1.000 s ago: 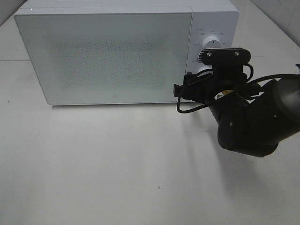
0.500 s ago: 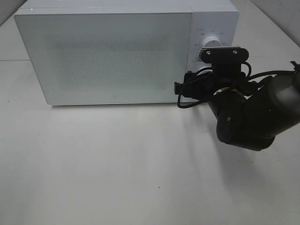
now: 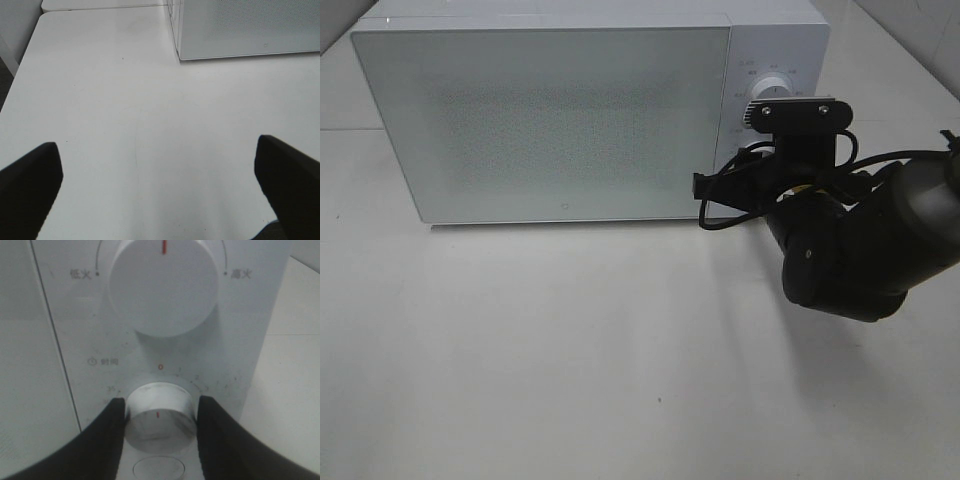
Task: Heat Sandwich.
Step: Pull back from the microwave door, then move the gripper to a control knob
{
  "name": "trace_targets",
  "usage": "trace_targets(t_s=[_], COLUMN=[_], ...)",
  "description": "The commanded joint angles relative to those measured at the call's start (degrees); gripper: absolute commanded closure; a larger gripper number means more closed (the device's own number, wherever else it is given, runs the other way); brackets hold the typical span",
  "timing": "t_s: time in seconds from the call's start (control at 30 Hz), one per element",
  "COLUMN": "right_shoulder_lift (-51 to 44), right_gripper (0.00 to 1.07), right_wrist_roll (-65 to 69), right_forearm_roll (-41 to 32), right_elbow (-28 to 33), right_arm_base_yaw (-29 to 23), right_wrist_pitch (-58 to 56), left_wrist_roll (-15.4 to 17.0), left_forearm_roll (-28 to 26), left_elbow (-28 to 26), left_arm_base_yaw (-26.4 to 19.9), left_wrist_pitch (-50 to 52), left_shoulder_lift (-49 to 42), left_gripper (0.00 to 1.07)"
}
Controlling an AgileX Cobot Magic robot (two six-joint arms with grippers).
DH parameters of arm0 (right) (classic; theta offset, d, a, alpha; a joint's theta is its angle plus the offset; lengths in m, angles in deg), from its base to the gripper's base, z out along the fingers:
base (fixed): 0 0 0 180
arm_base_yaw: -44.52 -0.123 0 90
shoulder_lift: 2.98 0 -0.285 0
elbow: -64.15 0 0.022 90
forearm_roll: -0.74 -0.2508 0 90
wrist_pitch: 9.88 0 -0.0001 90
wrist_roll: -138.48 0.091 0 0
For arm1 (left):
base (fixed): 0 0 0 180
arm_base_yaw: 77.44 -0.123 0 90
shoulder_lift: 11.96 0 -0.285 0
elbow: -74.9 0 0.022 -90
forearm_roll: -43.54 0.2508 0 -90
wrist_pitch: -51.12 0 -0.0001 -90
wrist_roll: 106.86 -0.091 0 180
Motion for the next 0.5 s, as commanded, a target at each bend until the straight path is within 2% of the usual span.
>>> trace_targets(t_s=[0.03, 0.13, 0.5], right_shoulder_lift=[0.06, 0.06, 0.06], right_gripper=[0.9, 0.99, 0.97], right_wrist_roll=[-0.11, -0.11, -0.23], right_forearm_roll=[0.97, 0.97, 0.97], right_elbow=[-0.46, -0.46, -0.46], right_arm_base_yaw=[0.23, 0.23, 0.23], right_wrist_pitch=[0.74, 0.74, 0.97], left_wrist_roll=[0.0, 0.0, 0.0], left_forearm_roll=[-0.06, -0.06, -0.06], left_elbow=[0.29, 0.29, 0.29], left_arm_base_yaw=[-0.11, -0.11, -0.11], left_wrist_pitch=[0.74, 0.74, 0.74], left_shoulder_lift=[-1.66, -1.66, -1.66], left_gripper=[0.07, 0.07, 0.07])
